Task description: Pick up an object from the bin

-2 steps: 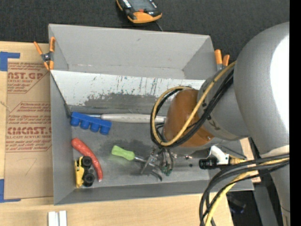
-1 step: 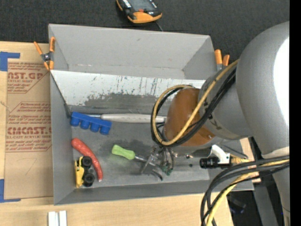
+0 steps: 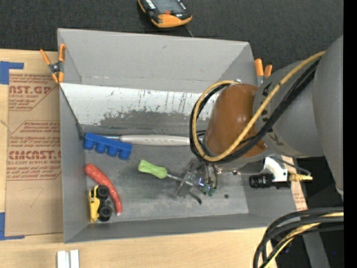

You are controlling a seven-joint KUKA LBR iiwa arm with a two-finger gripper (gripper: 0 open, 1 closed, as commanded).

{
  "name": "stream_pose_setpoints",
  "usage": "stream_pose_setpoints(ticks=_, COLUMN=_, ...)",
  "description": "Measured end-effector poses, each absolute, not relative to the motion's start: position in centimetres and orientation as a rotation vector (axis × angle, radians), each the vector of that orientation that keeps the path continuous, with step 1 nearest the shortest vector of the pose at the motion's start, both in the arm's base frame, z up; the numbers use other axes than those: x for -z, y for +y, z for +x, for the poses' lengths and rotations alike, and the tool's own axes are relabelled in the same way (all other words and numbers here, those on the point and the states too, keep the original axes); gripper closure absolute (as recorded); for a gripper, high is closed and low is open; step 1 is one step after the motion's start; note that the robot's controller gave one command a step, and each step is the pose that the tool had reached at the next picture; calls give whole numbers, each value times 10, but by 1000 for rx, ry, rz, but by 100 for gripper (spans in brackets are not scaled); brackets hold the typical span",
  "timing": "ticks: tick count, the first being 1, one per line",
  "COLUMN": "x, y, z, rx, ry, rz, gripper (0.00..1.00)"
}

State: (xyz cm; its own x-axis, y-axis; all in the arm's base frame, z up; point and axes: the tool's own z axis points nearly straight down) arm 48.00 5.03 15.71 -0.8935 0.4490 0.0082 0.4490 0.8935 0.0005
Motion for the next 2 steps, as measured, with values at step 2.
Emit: stream_pose_setpoints(ticks=2, x=-175, y=51, z=479, rx=2, ry=-3047, rz=-721, gripper=100)
